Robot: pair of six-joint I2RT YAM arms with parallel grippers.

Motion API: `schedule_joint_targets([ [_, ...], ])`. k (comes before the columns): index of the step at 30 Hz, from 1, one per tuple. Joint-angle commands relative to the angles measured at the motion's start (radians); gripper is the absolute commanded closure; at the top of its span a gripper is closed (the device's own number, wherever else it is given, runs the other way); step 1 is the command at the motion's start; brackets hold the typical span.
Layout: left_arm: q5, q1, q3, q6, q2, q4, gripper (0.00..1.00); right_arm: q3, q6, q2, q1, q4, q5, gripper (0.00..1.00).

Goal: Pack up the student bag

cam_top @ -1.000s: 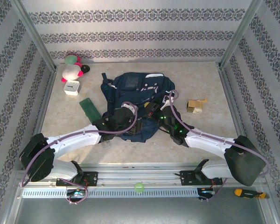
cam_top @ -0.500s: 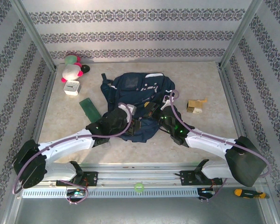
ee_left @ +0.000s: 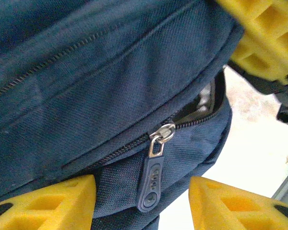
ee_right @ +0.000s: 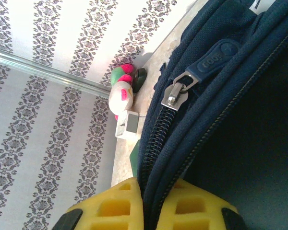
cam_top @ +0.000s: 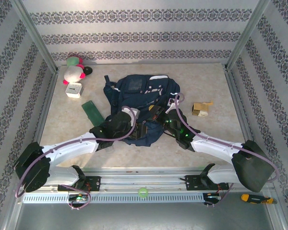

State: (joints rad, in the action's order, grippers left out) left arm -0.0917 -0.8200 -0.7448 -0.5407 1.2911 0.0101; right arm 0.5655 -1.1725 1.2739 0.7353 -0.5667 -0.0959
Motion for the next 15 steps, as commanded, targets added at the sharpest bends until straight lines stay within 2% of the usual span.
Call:
schedule_joint_targets([
  [1, -0.043, 0.009, -0.045, -0.019, 0.03, -0.035, 0.49, 0.022, 0.017, -0.025, 0.0, -0.095, 0.034, 1.0],
  [3, -0.039, 0.009, -0.056, -0.018, 0.047, -0.029, 0.54, 0.024, 0.017, -0.023, 0.001, -0.096, 0.037, 1.0],
  [7, -0.009, 0.009, -0.075, -0.011, 0.063, -0.021, 0.82, 0.024, 0.02, -0.025, 0.0, -0.092, 0.039, 1.0],
  [10, 0.036, 0.01, -0.086, -0.011, 0.058, 0.038, 0.95, 0.012, 0.017, -0.037, -0.008, -0.089, 0.038, 1.0],
  [15, 0.113, 0.033, -0.076, -0.032, 0.024, 0.178, 1.0, 0.007, 0.007, -0.052, -0.048, -0.075, 0.083, 1.0],
])
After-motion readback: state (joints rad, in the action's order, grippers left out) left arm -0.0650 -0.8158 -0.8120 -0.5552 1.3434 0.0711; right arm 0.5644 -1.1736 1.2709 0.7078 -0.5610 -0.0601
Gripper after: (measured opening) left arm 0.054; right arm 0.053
